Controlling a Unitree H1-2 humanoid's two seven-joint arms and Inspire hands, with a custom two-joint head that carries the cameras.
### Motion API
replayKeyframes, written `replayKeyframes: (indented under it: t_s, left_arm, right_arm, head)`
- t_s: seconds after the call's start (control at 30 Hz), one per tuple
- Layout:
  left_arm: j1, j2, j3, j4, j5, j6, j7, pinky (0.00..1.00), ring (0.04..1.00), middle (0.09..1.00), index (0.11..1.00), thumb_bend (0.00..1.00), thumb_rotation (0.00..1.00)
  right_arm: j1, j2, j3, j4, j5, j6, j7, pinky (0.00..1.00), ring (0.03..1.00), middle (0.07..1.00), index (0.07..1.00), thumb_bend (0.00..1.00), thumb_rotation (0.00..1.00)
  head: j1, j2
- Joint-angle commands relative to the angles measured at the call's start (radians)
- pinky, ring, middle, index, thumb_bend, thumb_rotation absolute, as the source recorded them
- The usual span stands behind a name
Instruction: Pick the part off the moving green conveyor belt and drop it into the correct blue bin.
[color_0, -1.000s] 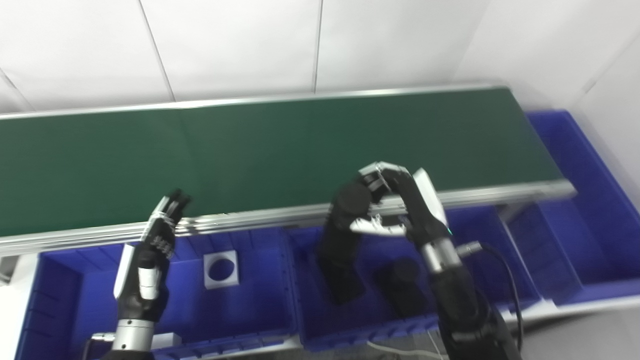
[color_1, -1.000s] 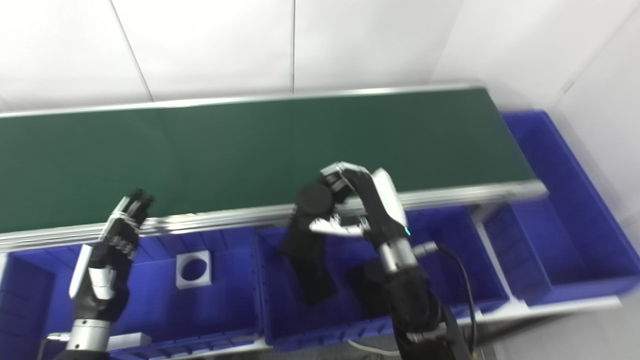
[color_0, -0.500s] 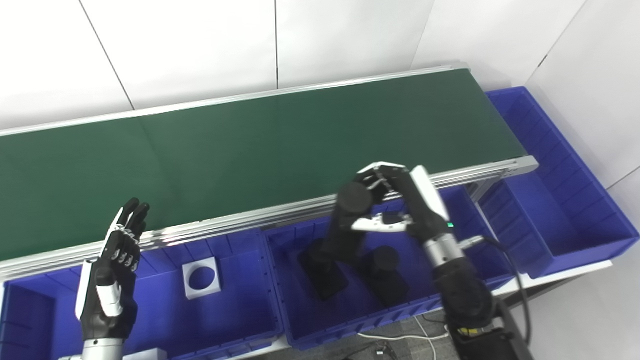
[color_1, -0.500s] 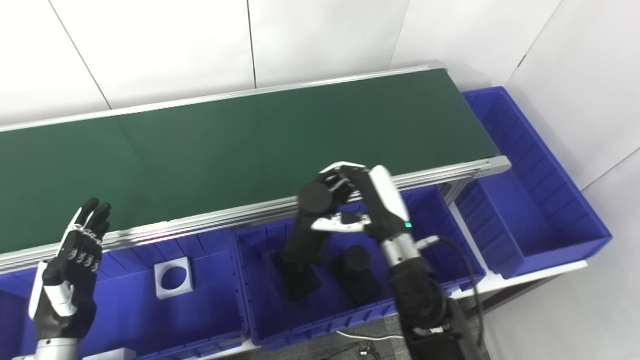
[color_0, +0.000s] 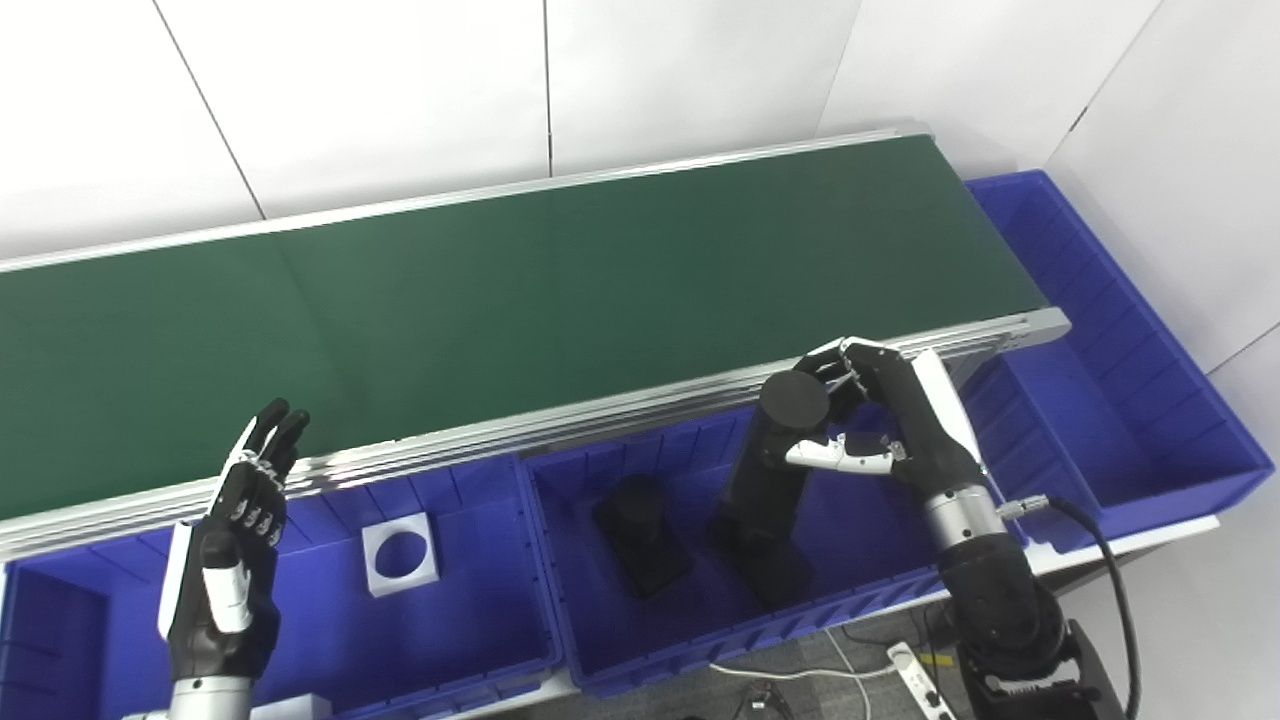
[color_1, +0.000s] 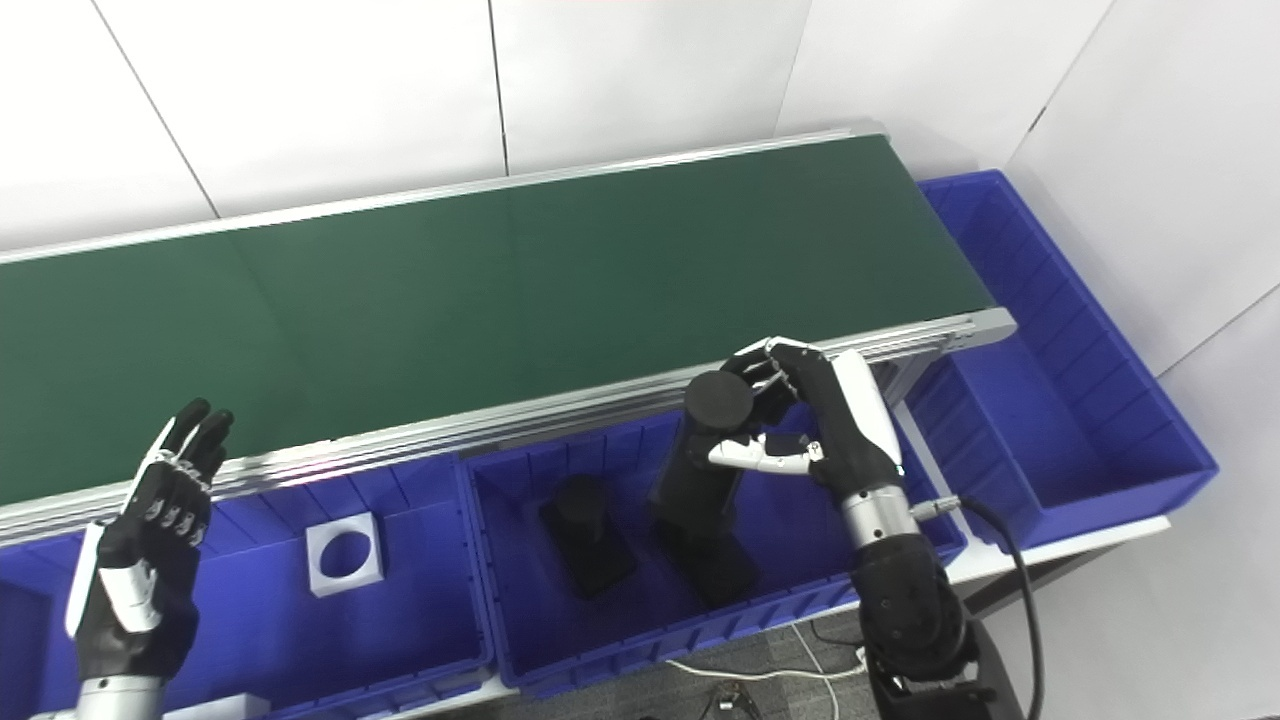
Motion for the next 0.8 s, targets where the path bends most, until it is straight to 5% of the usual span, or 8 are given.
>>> replayKeyframes:
  t_s: [0.0,0.77]
  left_arm:
    - [-0.005,-0.002,0.008,-0.039,0.014,-0.018,-0.002,0.98,0.951,0.898,0.903,0.87,1.00]
    - [-0.012,-0.019,0.006,-0.020,0.034,-0.078,-0.009,0.94,0.937,0.897,0.925,0.84,1.00]
  right_arm:
    - [-0.005,-0.010,0.004,-0.017,-0.013,-0.026,-0.017,0.32,0.383,0.507,0.531,0.51,0.00]
    - [0.051,-0.019,0.103,0.006,-0.032,-0.093,-0.018,0.36,0.406,0.492,0.527,0.51,0.00]
  head:
    - [0.005,0.004]
    - [0.043,0.011]
